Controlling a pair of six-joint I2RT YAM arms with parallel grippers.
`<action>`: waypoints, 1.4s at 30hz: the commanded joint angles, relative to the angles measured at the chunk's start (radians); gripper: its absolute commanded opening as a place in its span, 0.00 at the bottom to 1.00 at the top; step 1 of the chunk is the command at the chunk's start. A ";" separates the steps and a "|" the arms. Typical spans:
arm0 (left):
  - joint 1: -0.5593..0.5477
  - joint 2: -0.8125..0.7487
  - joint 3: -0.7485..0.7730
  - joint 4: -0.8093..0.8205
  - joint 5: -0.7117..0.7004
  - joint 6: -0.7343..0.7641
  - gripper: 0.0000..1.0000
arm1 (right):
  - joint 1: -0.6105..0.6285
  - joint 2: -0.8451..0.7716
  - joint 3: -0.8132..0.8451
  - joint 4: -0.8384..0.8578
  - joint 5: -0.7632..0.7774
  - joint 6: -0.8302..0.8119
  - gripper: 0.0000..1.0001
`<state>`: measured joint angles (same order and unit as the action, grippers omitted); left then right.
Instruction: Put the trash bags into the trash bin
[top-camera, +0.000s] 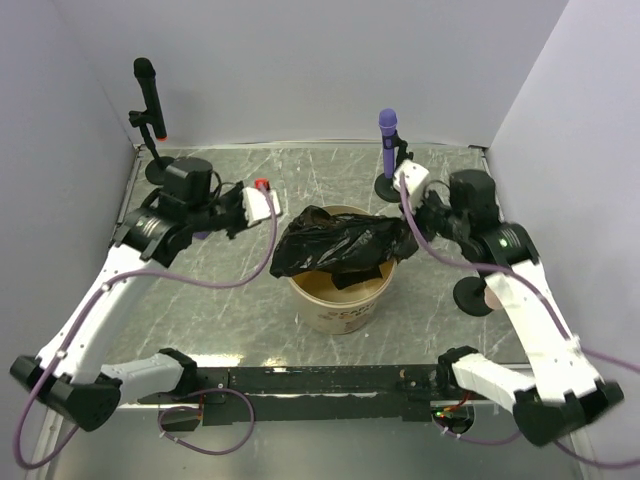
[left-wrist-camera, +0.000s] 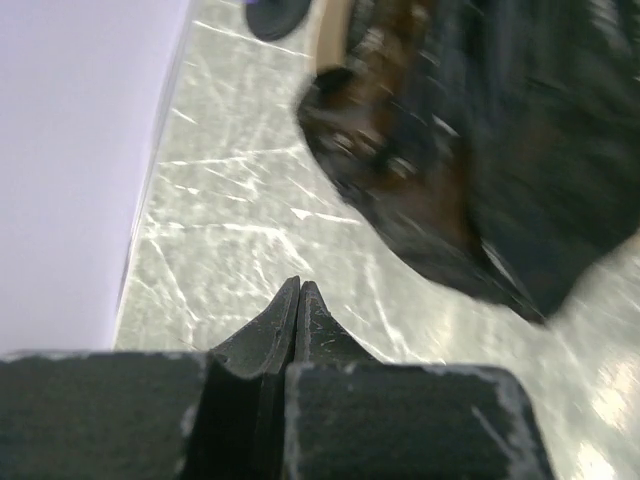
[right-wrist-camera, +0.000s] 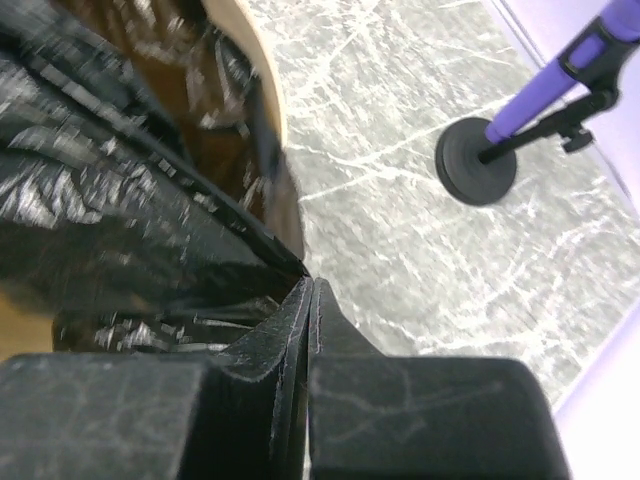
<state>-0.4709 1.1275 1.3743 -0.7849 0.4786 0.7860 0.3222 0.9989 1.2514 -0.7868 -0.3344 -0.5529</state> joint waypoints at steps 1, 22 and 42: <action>0.005 0.070 0.075 0.201 0.000 -0.088 0.01 | -0.008 0.153 0.127 0.103 -0.025 0.079 0.00; -0.029 -0.250 -0.208 -0.033 0.267 -0.201 0.46 | -0.179 -0.284 -0.153 -0.160 -0.342 -0.070 0.52; -0.083 -0.135 -0.322 0.187 0.184 -0.249 0.51 | -0.127 -0.071 -0.199 0.139 -0.226 0.056 0.58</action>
<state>-0.5404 0.9703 1.0611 -0.6422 0.6632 0.4965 0.1677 0.9043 1.0554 -0.7544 -0.5983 -0.5125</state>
